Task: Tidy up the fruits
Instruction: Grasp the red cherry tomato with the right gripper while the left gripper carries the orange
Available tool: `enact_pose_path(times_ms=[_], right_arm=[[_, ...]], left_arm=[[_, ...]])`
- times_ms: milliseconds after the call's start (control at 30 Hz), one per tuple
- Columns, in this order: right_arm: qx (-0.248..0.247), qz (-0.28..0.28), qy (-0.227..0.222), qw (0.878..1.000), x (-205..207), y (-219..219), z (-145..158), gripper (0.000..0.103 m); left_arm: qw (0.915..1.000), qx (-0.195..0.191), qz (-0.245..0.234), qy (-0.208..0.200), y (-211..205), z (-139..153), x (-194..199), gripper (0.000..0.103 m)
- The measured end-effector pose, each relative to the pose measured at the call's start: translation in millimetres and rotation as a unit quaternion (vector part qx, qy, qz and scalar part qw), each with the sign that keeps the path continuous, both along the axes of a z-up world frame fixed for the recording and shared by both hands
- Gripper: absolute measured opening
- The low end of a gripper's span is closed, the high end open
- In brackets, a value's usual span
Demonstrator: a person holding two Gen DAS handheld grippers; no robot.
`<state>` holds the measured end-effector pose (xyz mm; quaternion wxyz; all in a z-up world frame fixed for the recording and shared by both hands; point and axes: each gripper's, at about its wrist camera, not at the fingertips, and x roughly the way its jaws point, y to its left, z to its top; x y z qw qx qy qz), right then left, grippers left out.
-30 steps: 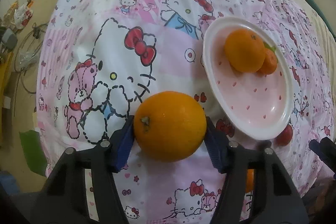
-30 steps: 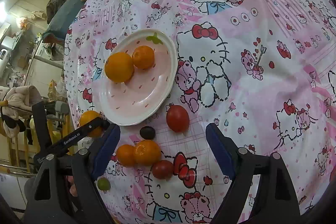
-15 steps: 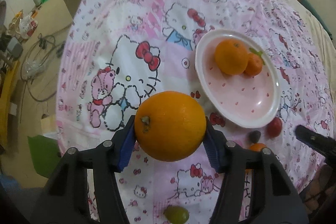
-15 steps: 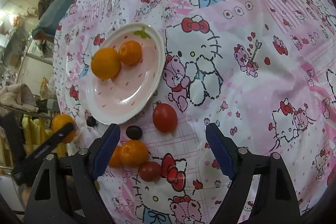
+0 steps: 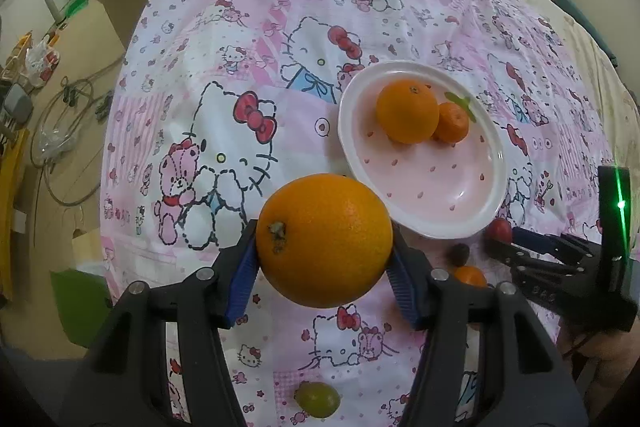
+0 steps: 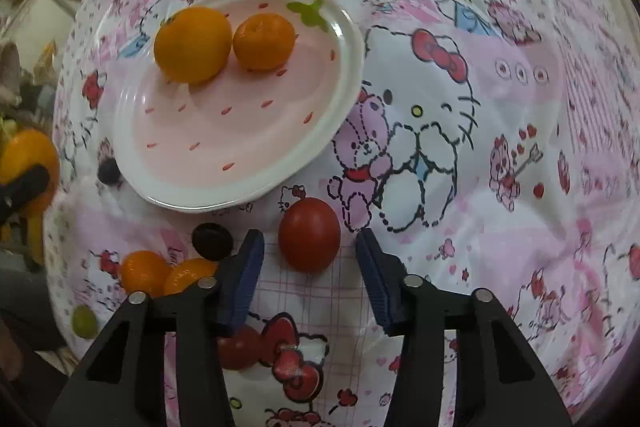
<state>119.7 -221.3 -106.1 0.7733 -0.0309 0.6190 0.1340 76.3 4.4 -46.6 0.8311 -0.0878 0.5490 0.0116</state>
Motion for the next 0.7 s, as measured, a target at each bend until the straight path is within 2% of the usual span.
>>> enact_pose_path(times_ms=[100, 433, 700], right_arm=[[-0.018, 0.018, -0.011, 1.0, -0.9, 4.6, -2.9, 0.034], [0.032, -0.008, -0.008, 0.999, -5.3, -13.5, 8.1, 0.033], [0.086, -0.061, -0.041, 0.994, -13.1, -46.0, 37.8, 0.033]], left_arm=[[1.0, 0.007, -0.002, -0.004, -1.9, -0.2, -0.5, 0.055], [0.9996, 0.022, 0.009, -0.014, -3.4, 3.5, -0.4, 0.055], [0.9993, 0.031, 0.009, -0.017, -19.6, 2.8, 10.3, 0.055]])
